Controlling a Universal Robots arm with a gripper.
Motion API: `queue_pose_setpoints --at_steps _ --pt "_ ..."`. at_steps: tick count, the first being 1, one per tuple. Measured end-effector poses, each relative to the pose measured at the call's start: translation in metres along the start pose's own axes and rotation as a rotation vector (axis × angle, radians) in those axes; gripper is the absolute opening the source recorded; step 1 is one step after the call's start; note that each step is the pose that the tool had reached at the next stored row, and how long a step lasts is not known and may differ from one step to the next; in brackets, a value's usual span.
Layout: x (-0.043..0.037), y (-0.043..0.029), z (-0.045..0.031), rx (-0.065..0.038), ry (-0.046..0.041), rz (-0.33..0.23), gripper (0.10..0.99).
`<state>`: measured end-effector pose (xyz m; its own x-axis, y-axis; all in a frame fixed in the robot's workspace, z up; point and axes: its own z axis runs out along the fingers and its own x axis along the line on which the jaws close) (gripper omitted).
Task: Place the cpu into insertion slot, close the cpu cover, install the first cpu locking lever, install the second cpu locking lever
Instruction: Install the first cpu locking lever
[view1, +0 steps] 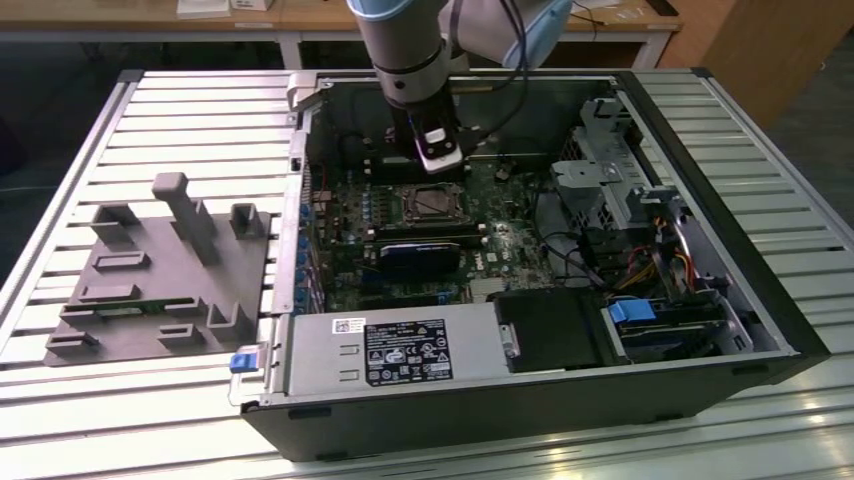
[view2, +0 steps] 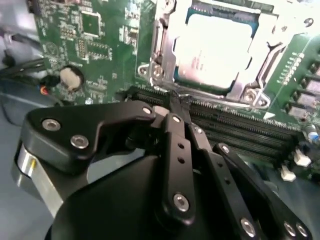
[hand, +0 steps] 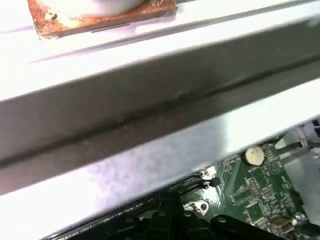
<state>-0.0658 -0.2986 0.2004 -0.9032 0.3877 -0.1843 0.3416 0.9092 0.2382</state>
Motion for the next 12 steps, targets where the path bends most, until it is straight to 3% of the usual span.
queue_pose_setpoints --at_steps 4,10,12 --pt "-0.0018 0.0024 -0.0095 0.000 0.0000 0.000 0.106" --pt "-0.0020 0.0025 -0.0101 0.000 0.0005 0.000 0.106" --pt "-0.0024 0.0027 -0.0098 0.012 0.0152 0.001 0.106"
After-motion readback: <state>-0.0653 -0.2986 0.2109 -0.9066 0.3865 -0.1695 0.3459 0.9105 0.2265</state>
